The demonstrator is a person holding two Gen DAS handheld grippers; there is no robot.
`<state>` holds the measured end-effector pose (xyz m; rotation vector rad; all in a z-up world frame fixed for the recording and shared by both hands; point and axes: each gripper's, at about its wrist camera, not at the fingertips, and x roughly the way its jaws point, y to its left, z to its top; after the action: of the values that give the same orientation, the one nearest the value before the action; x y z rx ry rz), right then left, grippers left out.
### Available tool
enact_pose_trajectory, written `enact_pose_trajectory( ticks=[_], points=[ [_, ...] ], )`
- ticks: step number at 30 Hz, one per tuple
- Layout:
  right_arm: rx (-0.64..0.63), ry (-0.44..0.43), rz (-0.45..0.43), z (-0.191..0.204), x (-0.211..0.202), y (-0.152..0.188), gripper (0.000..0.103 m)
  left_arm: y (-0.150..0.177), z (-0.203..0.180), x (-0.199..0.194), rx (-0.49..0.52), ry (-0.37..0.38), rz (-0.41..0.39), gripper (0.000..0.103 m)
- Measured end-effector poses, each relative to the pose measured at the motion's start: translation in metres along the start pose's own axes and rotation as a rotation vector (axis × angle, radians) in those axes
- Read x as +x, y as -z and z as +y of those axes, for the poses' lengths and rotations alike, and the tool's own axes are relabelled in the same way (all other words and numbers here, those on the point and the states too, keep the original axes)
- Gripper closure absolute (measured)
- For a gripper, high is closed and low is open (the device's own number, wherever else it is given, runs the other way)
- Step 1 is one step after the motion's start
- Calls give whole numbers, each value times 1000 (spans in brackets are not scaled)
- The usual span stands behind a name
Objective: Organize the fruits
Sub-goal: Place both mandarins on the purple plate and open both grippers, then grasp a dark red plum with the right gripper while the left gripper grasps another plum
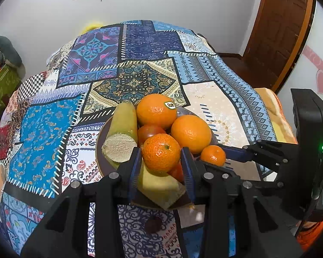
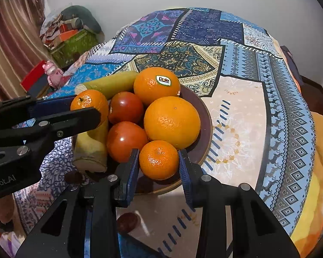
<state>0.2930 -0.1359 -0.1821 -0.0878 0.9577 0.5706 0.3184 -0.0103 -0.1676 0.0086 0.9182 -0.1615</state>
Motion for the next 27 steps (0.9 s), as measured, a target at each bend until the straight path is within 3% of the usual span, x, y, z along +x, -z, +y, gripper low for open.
enact_pose_trajectory(
  ticks=[13,27],
  points=[
    [22,-27,14,-5,1,-1,69,0,3,8,-36,15,24,65],
    [29,-11,-42,3,-47,15,68,27,6,-57,-13,21,-50,65]
  ],
)
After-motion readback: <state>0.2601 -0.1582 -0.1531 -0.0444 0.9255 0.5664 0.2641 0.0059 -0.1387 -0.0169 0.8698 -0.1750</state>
